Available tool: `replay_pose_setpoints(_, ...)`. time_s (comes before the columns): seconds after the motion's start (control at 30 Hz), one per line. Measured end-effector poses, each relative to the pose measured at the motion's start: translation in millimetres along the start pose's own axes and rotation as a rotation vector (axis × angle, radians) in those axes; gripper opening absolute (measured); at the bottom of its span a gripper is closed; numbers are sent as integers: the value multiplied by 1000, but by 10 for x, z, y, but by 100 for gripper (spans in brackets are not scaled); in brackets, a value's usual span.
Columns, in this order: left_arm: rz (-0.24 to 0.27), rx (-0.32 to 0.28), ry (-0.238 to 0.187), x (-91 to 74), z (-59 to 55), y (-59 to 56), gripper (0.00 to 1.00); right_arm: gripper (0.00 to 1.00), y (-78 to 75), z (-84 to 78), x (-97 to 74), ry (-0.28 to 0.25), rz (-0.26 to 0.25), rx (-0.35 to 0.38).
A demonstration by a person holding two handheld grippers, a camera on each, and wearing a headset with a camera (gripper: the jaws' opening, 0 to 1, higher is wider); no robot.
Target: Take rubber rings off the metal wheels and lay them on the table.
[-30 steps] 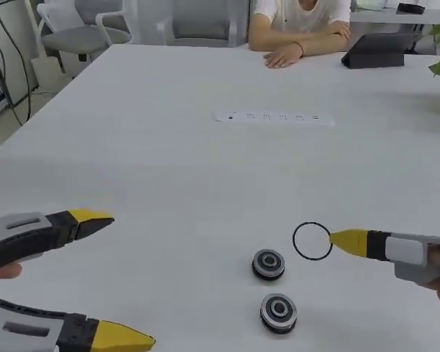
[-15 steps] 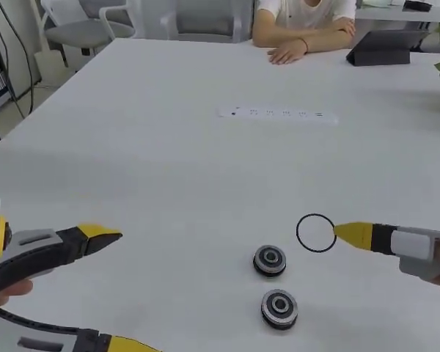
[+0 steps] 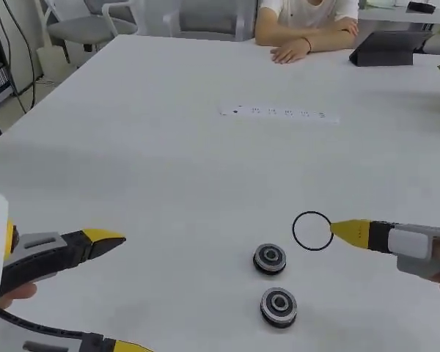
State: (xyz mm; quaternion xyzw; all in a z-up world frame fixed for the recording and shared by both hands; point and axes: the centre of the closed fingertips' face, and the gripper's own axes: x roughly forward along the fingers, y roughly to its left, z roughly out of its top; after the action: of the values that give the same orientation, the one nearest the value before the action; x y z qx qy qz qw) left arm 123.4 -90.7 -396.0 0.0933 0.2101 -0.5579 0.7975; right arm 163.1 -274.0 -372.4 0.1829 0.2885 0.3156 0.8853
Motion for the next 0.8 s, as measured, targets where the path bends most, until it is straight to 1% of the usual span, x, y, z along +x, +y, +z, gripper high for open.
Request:
replay_pose_setpoints(0.1, -1, -7, -8, -1, 12, 1, 89, 0, 43, 36, 3, -10, 12, 4)
replay_pose_setpoints(0.23, -2, -8, -4, 0, 4, -4, 89, 0, 108, 96, 12, -27, 29, 11)
replay_pose_setpoints(0.3, -5, -7, -4, 3, 5, -8, 89, 0, 145, 118, 31, -27, 35, 3)
replay_pose_setpoints(0.5, -3, -10, -6, 2, 6, -2, 89, 0, 236, 170, 102, -2, 44, -59)
replay_pose_setpoints(0.6, 1, -14, -12, -1, 14, 6, 89, 0, 312, 201, 143, 9, 64, -82)
replay_pose_setpoints(0.67, 2, -16, -13, -2, 14, 8, 89, 0, 346, 207, 164, 20, 68, -104)
replay_pose_setpoints(0.73, 6, -13, -6, -3, 3, 17, 89, 0, 381, 220, 194, 30, 70, -129)
replay_pose_setpoints(0.8, 8, -11, -1, -4, -7, 19, 89, 0, 435, 236, 226, 39, 82, -149)
